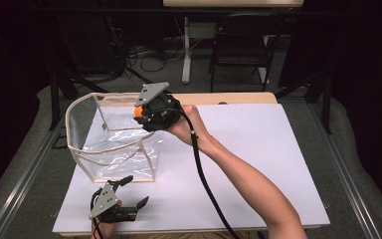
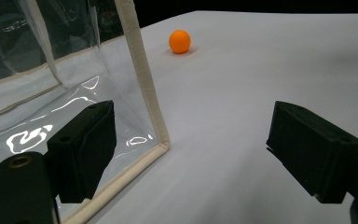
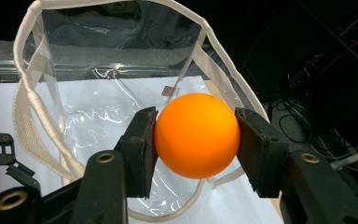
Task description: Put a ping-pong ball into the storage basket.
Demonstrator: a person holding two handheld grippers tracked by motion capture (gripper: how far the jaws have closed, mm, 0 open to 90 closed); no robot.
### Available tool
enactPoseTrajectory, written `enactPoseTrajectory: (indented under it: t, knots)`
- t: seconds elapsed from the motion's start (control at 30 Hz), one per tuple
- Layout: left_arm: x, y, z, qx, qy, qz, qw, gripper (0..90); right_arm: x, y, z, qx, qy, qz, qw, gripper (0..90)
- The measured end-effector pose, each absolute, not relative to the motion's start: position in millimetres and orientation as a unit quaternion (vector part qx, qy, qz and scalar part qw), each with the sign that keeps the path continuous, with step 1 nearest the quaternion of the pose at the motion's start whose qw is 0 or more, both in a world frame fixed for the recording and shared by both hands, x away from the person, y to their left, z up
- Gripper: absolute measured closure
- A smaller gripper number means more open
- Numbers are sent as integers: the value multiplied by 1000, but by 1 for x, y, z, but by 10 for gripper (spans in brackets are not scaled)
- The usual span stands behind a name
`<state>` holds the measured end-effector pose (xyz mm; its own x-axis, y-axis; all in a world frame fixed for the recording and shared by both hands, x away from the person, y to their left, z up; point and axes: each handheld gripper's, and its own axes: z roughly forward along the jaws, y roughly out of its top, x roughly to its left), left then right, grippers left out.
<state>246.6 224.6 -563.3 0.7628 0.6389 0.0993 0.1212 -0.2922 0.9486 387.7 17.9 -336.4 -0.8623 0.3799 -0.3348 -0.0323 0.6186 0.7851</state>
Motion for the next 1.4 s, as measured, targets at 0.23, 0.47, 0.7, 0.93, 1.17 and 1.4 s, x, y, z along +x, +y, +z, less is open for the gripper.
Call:
enactPoseTrajectory:
  t: [0.23, 0.47, 0.7, 0.93, 1.17, 1.4]
  knots:
    - [247, 225, -563, 767, 247, 239, 542, 157, 387, 23, -337, 96, 869, 423, 239, 505]
    - [247, 225, -563, 767, 247, 239, 542, 157, 386, 28, -337, 92, 870, 422, 237, 505]
    - [247, 225, -563, 767, 246, 238, 542, 157, 385, 32, -340, 89, 873, 419, 234, 505]
    - [247, 225, -563, 767, 246, 238, 543, 157, 385, 36, -343, 90, 876, 414, 229, 505]
    - [247, 225, -563, 767, 246, 237, 543, 157, 386, 41, -347, 88, 879, 411, 226, 504]
    - [247, 225, -563, 766, 245, 239, 544, 157, 387, 46, -349, 86, 882, 405, 224, 504]
